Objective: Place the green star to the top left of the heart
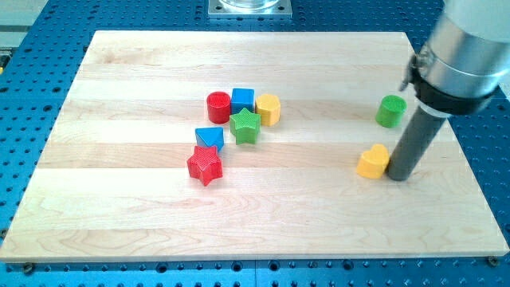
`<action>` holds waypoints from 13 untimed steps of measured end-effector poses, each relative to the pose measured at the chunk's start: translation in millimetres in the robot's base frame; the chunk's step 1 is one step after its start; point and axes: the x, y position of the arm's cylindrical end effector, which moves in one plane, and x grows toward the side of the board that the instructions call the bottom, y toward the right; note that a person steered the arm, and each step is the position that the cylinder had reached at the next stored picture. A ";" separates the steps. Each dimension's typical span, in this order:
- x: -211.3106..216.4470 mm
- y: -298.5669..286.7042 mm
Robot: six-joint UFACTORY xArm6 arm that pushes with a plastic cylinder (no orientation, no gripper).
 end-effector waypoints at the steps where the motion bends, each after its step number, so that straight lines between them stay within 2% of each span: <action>1: 55.5 -0.7; 2: 22.8 -50.9; 3: -35.9 -30.0; 4: -42.6 -39.4; 7: 38.0 -309.2; 8: 20.7 -360.1; 9: 1.3 -342.5; 10: -36.9 -315.1; 12: -77.0 -188.4; 13: -86.4 -156.7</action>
